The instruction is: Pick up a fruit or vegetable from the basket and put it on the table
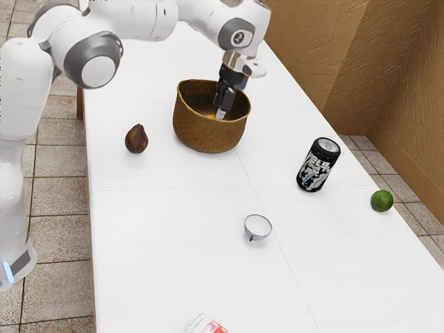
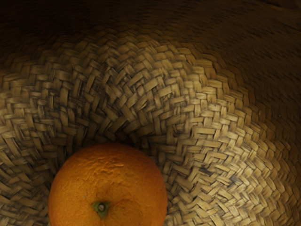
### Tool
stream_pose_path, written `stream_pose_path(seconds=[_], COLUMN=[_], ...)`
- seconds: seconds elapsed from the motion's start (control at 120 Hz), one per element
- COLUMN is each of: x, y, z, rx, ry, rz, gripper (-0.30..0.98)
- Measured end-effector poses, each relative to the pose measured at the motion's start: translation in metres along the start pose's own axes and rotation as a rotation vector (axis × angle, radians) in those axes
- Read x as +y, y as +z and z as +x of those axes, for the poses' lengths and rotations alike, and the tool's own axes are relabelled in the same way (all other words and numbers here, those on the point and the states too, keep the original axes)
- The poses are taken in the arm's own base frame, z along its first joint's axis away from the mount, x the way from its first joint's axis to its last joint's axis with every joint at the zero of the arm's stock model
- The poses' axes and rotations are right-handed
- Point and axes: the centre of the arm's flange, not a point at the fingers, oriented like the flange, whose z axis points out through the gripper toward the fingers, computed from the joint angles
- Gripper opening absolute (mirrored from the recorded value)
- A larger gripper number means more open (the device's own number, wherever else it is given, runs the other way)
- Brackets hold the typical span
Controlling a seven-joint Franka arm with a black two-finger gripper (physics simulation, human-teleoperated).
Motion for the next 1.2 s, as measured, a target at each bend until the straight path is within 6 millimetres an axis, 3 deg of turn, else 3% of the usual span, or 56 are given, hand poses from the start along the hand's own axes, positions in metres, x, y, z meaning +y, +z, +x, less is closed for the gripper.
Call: stream_pose_path(seconds=[0.092, 0.258, 0.425, 0.65, 1.2], x=[-0.008, -0.019, -0.010, -0.008, -0.025], y=[0.012, 0.014, 0.025, 0.037, 0.055], z=[0.006, 0.004, 0.008, -0.002, 0.001], rx=[-0.001, 0.016, 0.006, -0.008, 0.004], ry=[-0.002, -0.009, 0.014, 0.016, 0.011], rz=[0.008, 0.016, 0.003, -0.023, 0.008], gripper=[0.69, 0.69, 0.69, 0.69, 0.69])
